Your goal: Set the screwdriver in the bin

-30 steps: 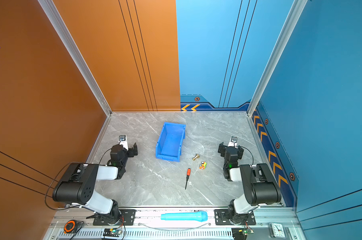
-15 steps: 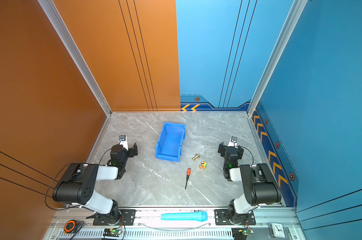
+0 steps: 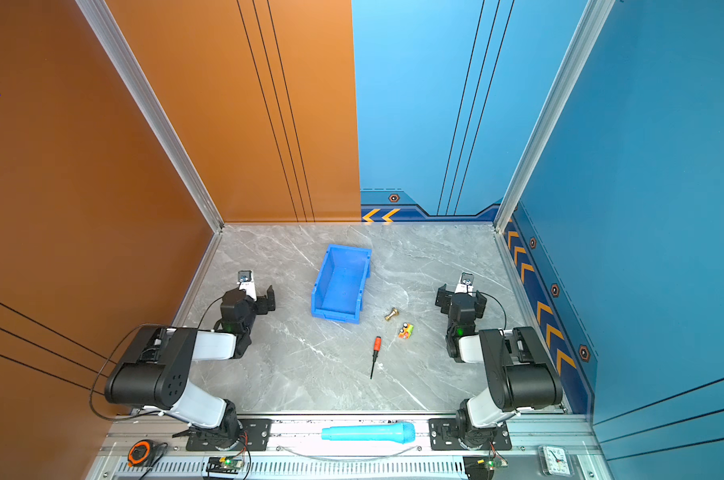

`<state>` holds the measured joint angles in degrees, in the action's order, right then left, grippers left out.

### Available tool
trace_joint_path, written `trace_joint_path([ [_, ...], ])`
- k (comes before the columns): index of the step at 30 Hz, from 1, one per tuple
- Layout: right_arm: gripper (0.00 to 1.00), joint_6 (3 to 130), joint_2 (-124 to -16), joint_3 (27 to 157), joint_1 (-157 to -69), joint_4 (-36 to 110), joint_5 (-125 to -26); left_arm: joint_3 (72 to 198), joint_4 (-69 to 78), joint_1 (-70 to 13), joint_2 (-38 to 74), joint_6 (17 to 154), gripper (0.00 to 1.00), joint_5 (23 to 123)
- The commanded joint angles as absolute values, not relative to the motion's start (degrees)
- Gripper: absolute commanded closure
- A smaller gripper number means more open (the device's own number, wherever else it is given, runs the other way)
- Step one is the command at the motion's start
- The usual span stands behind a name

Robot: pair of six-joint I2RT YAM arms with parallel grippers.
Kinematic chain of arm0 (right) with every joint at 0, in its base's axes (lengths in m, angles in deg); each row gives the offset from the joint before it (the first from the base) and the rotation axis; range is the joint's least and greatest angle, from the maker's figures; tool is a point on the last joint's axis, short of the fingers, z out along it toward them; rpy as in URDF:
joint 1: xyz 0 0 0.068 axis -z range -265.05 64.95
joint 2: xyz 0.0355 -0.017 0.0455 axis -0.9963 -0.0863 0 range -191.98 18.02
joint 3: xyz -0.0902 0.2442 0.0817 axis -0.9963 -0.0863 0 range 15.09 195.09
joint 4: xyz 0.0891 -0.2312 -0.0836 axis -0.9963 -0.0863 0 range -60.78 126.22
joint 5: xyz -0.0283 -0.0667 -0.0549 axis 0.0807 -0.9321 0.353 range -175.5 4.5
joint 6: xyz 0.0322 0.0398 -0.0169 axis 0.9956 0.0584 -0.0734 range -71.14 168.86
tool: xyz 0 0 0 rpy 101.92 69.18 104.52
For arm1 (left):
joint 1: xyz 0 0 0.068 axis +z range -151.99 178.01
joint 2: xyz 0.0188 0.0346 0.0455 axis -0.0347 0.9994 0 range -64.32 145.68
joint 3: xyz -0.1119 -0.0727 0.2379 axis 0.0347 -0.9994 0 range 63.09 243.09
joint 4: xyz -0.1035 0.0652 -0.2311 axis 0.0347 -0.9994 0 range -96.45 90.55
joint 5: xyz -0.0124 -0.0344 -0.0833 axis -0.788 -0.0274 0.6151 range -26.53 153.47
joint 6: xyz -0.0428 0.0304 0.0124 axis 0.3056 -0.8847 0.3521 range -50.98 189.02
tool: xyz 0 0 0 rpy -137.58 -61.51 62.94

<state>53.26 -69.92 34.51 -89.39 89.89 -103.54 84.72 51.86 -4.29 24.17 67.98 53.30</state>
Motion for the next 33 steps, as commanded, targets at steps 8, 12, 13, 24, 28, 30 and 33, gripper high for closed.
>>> trace_joint_path([
  [8,0.0,51.4,-55.5,37.7,-93.2,73.1,-106.1,88.6,31.2,-3.4,10.7,71.4,0.02,55.2],
  [12,0.0,52.8,-46.2,38.9,-97.1,62.3,-111.4,90.4,21.3,-4.1,3.9,73.1,0.02,58.0],
  [13,0.0,54.1,-44.0,39.8,-98.2,58.6,-113.2,90.9,19.2,-4.4,2.5,74.1,0.02,58.8],
  [24,0.0,80.5,-33.9,56.4,-108.0,11.1,-118.4,100.4,-9.6,-23.7,-8.9,86.5,0.02,54.3],
  [28,0.0,81.5,-32.8,58.2,-115.7,5.6,-118.1,105.2,-18.3,-32.4,-8.3,94.5,0.02,49.8],
  [30,0.0,82.1,-32.5,58.7,-119.0,3.0,-117.6,107.8,-21.2,-36.6,-6.8,98.0,0.02,47.9],
  [33,0.0,81.2,-31.4,58.5,-123.2,1.5,-115.5,111.9,-24.5,-40.7,-2.3,101.4,0.02,48.5],
])
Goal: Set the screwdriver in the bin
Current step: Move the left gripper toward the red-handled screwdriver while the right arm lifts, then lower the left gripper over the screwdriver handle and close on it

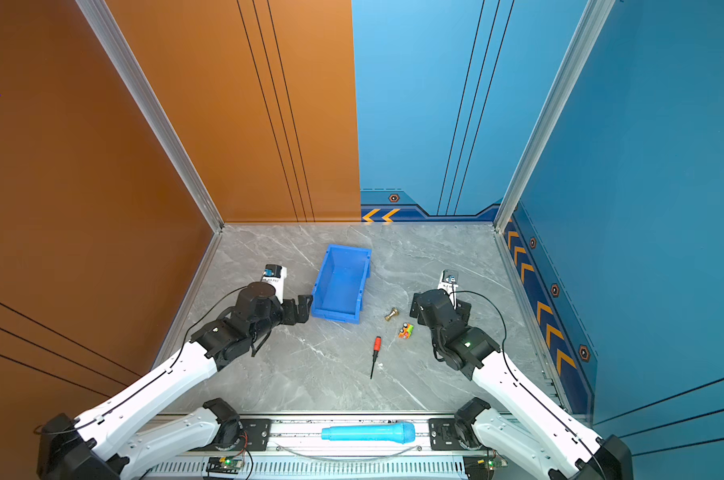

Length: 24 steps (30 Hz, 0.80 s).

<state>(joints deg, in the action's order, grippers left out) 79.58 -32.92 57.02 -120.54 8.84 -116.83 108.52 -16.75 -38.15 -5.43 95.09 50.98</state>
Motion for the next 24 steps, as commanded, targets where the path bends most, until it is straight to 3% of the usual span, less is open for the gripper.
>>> trace_joint_path([
  [1,0.0,80.8,-31.0,58.4,-124.4,1.1,-115.4,113.1,-25.3,-41.5,-0.5,102.2,0.02,48.9],
  [6,0.0,78.8,-27.9,56.2,-130.0,0.0,-113.7,121.5,-29.6,-47.8,10.7,104.6,0.02,50.7],
  [19,0.0,78.4,-4.9,45.3,-131.2,-1.0,-103.7,142.1,-38.4,-59.9,34.9,117.3,0.01,53.4],
  [24,0.0,78.0,-2.1,44.7,-131.8,-0.7,-102.5,146.8,-39.6,-61.1,41.9,119.2,0.0,55.9],
])
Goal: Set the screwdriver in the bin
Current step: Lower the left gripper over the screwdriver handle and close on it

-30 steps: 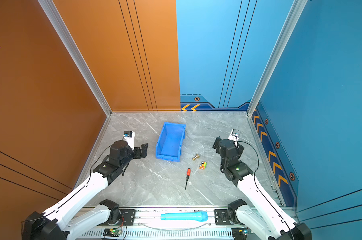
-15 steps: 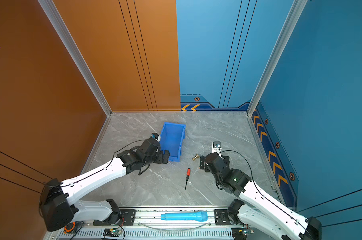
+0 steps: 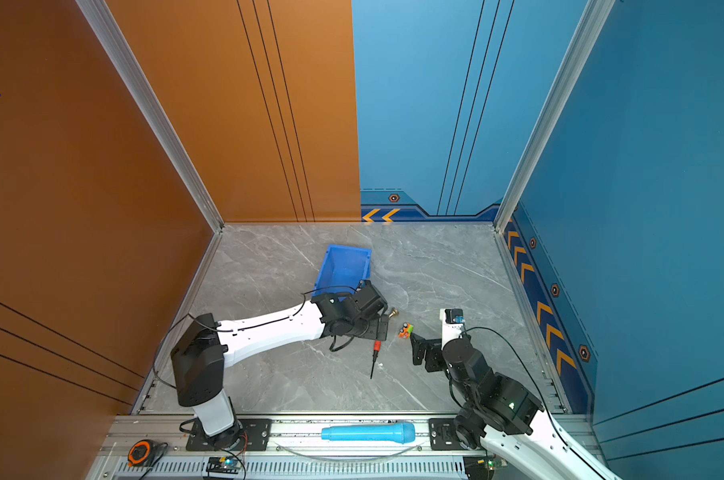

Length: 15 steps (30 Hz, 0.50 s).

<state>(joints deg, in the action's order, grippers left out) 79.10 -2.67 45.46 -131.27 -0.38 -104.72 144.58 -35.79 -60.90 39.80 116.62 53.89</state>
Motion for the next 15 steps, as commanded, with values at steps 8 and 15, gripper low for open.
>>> trace_joint_path([
  [8,0.0,80.5,-8.7,45.2,-133.7,-1.5,-101.1,149.8,-39.5,-60.8,49.6,119.1,0.1,59.6],
  [15,0.0,84.0,-2.3,43.6,-137.9,-3.8,-105.1,149.7,-39.5,-61.0,52.7,119.6,0.25,59.3],
])
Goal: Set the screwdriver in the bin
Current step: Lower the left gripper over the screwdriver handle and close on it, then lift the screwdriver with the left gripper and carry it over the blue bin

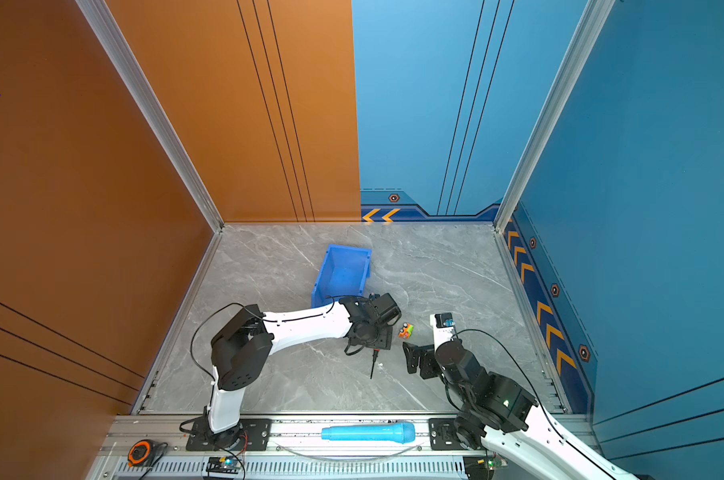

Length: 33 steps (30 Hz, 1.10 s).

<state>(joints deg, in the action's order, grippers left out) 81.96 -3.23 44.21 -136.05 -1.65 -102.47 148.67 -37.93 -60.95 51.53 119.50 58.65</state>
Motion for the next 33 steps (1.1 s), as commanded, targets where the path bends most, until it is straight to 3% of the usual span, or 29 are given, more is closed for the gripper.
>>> trace_joint_path([
  [1,0.0,84.3,-2.7,43.4,-138.5,-3.9,-105.7,149.7,-39.5,-61.0,53.1,119.6,0.27,59.1],
  [16,0.0,86.8,-2.6,43.4,-138.8,-5.7,-109.1,150.0,-40.1,-61.5,55.7,119.5,0.6,57.2],
  [24,0.0,87.0,-2.3,43.5,-138.8,-6.0,-110.9,149.7,-40.9,-61.8,55.2,118.4,0.94,57.3],
  [28,0.0,86.4,-3.2,44.0,-138.8,-5.7,-111.4,148.2,-40.9,-61.7,52.4,118.0,1.0,57.1],
  [33,0.0,86.0,-4.2,44.1,-138.8,-4.3,-110.8,145.2,-40.9,-61.8,46.0,116.3,1.0,56.1],
])
